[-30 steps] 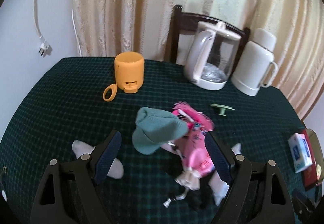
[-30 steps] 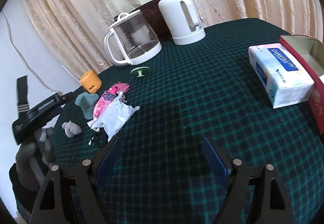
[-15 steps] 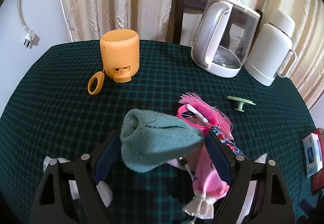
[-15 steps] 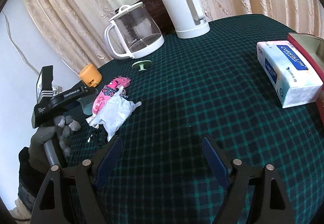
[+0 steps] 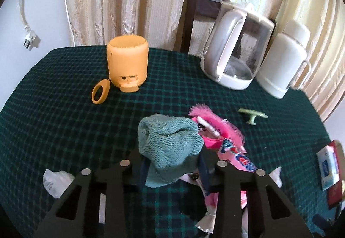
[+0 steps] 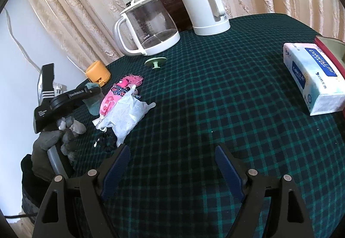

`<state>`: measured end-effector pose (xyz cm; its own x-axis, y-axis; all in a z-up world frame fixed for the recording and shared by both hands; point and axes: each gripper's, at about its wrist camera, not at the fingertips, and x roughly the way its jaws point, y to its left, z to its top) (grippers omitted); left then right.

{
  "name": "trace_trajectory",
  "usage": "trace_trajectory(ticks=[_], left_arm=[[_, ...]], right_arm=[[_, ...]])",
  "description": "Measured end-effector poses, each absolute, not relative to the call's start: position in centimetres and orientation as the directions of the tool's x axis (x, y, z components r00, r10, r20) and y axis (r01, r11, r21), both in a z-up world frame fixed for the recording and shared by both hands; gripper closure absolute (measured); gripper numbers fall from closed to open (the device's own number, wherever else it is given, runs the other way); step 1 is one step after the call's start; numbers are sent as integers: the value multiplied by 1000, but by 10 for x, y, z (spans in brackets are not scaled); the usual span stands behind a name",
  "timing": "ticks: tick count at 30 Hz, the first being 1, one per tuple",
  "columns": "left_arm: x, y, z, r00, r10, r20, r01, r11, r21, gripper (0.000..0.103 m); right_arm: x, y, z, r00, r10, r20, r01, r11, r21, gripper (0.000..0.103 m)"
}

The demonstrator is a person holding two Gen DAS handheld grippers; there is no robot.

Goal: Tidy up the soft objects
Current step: 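Grasp the teal knit hat with the left tool while the right tool reaches the grey cloth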

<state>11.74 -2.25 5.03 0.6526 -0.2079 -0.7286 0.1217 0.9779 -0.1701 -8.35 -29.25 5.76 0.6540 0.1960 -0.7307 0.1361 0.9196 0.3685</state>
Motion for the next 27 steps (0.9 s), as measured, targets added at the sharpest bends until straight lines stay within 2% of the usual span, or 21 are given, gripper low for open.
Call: trace_trajectory(ticks=[12,16,21,27], left_arm=[[77,7,102,765,-318,-559,155,935,-319,67],[65,10,114,779,-357,-515,189,918,-350,67],[53,11,120,803,-349,-484,202,922,-331,67],[51,14,117,802,-344,-489,195,923,-330,66]], right_arm=[[-70,-278,59,626,241,-742,114,913,393,19],[-55,-266,62,601,304,-739,79,898,433,19],[-31,-246,59,568,360,-740,53,882,469,19],[-5,-227,50,556,376,-741,49,875,481,19]])
